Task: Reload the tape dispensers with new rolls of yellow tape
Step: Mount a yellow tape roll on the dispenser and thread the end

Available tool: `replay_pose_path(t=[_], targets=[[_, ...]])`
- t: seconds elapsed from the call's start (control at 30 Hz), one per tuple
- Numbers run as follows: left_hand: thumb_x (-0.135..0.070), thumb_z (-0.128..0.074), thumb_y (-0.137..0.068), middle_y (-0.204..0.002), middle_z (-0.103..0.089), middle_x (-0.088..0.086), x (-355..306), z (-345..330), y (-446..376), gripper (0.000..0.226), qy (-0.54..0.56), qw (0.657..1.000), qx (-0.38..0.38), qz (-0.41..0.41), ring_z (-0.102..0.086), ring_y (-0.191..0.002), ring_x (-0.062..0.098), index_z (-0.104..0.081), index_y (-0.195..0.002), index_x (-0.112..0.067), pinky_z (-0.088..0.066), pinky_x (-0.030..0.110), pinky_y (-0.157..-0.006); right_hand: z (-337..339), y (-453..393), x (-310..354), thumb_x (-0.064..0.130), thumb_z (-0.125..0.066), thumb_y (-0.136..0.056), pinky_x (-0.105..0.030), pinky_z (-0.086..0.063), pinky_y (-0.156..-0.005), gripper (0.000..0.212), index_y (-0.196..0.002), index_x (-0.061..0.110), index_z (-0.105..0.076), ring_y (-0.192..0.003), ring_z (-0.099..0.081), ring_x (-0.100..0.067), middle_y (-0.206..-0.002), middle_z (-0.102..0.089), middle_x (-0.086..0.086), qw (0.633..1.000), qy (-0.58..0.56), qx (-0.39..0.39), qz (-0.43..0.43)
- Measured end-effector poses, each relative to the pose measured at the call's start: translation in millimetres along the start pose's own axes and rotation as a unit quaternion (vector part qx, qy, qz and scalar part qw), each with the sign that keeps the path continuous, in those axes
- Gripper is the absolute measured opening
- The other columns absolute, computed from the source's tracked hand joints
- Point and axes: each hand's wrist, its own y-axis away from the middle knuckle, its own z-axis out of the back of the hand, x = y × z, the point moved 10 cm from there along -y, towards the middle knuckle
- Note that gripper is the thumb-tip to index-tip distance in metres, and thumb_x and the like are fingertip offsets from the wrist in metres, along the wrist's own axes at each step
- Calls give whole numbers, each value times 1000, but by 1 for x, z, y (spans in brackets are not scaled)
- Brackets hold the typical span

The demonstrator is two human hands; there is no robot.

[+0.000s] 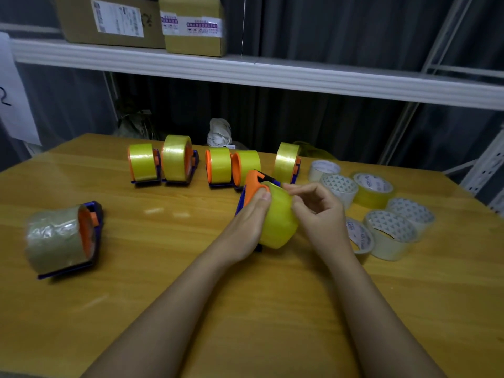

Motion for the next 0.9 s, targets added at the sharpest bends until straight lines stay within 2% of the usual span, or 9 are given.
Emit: replay_pose_path(t=[0.1, 0.23, 0.37, 0.43, 0.57, 0.63, 0.7, 0.83, 0.9], targets=[[-56, -23, -98, -151, -24, -17, 12, 3, -6, 58, 35, 999, -16, 32, -23, -139, 3, -21, -150, -30, -17, 34, -118, 3, 0, 7, 10, -67, -86, -29, -53, -91, 7, -91, 14, -68, -109, -63, -10, -109, -69, -1, 998, 45, -3, 43], [-79, -32, -75, -151, -35, -8, 26, 10, -17, 84, 63, 995, -42, 69, -33, -138, 12, -32, -146, -34, -24, 43, -116, -7, 4, 15, 22, -71, -81, -32, -52, -95, 16, -95, 15, -72, -110, -62, -7, -111, -69, 2, 989, 109, 31, 93], [-63, -27, -92, -151, -36, -3, 25, 22, -21, 67, 63, 993, -78, 70, -32, -138, 14, -33, -147, -25, -22, 42, -117, -25, 10, 12, 27, -70, -77, -31, -47, -101, 35, -112, 24, -67, -123, -52, -2, -126, -62, 11, 979, 150, 112, 77], [-57, -23, -97, -153, -31, -5, 20, 23, -19, 61, 48, 994, -79, 67, -28, -140, 13, -30, -148, -24, -19, 41, -118, -28, 12, 13, 30, -69, -76, -32, -45, -102, 38, -114, 28, -65, -124, -50, 1, -128, -60, 14, 974, 176, 116, 84], [-40, -15, -103, -157, -18, -6, 7, 13, -11, 52, -30, 998, -40, 32, -15, -143, 7, -17, -151, -20, -9, 30, -119, -15, 6, 16, 11, -69, -79, -28, -51, -95, 20, -96, 18, -72, -108, -62, -2, -109, -69, 9, 982, 154, 57, 94], [-39, -15, -104, -157, -16, -8, 2, 6, -7, 51, -55, 998, -14, 26, -12, -141, 3, -15, -151, -20, -8, 18, -109, -4, 2, 13, 5, -66, -82, -24, -53, -86, 17, -90, 18, -73, -96, -65, -2, -96, -70, 12, 983, 158, 24, 88], [-36, -13, -104, -158, -13, -8, 3, -1, -5, 50, -74, 997, 13, 31, -11, -139, 0, -13, -151, -19, -9, 14, -102, 5, 0, 9, 3, -65, -84, -19, -53, -78, 18, -88, 19, -72, -88, -66, -3, -89, -69, 14, 984, 162, 3, 75], [-39, -16, -104, -156, -19, -9, 0, 4, -3, 50, -39, 998, -8, 39, -16, -142, 5, -17, -151, -22, -10, 19, -109, 2, 3, 10, 10, -67, -85, -25, -55, -82, 14, -95, 19, -73, -96, -65, -2, -97, -70, 13, 984, 158, 11, 81], [-43, -18, -103, -155, -22, -8, 5, 10, -6, 51, -8, 998, -31, 55, -19, -142, 9, -19, -150, -24, -13, 32, -118, -6, 6, 13, 25, -68, -82, -27, -55, -87, 20, -102, 22, -71, -106, -62, -1, -108, -69, 11, 983, 160, 43, 83]])
